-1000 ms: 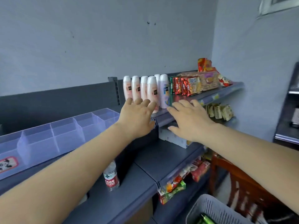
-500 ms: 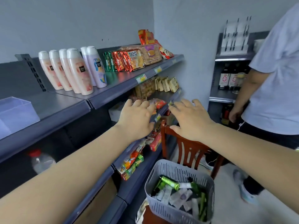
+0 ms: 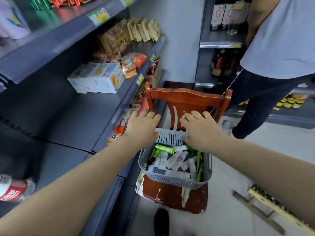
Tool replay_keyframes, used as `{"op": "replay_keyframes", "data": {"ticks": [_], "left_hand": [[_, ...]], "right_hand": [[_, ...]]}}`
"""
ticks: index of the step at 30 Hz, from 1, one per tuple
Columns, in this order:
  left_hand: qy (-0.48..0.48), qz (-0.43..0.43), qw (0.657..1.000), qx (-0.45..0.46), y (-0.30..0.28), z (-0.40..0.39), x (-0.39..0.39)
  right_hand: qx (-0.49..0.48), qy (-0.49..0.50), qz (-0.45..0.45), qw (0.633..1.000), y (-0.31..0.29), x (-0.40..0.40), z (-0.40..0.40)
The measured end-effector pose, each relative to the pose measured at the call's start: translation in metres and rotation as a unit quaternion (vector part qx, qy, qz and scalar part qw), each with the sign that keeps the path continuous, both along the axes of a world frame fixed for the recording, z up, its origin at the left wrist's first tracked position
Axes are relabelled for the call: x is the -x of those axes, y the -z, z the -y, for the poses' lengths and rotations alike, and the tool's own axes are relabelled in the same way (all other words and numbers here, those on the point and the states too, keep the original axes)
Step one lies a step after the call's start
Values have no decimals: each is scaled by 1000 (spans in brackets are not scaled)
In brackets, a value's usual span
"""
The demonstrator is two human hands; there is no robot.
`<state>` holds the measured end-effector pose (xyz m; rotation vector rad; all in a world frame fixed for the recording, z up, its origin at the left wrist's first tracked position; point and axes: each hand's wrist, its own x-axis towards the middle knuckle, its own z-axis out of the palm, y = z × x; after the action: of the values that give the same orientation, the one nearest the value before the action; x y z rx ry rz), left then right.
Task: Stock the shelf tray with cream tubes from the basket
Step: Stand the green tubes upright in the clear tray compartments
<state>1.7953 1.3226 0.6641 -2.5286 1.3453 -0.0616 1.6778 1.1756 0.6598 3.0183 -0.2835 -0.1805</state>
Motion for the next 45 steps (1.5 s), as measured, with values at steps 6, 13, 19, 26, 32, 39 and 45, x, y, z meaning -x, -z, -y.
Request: {"op": "replay_keyframes", "data": {"ticks": [6,13,19,26,32,39,45], "left_hand": [[24,-85,994,-60,87,1,-28],[54,-157,982,-94,186,24,-55],[63,-172,976,-115,271,52,-78],[46,-194,973,-119,375,81,-98],[12,-204,974,-97,434,96,-114],[20,-185,979,-80,461,105,-131],[19,-214,974,-67,464,103,-137]], "right_hand": [[-69,45,-97,992,85,-15,7],[-140,97,-170,971,188,-32,13],[-178,153,-190,953,268,-47,26],[-277,307,-154,898,358,-64,54],[-353,420,-7,836,409,-84,71],[-302,447,32,841,426,-101,82],[-323,472,67,818,429,-95,81]]}}
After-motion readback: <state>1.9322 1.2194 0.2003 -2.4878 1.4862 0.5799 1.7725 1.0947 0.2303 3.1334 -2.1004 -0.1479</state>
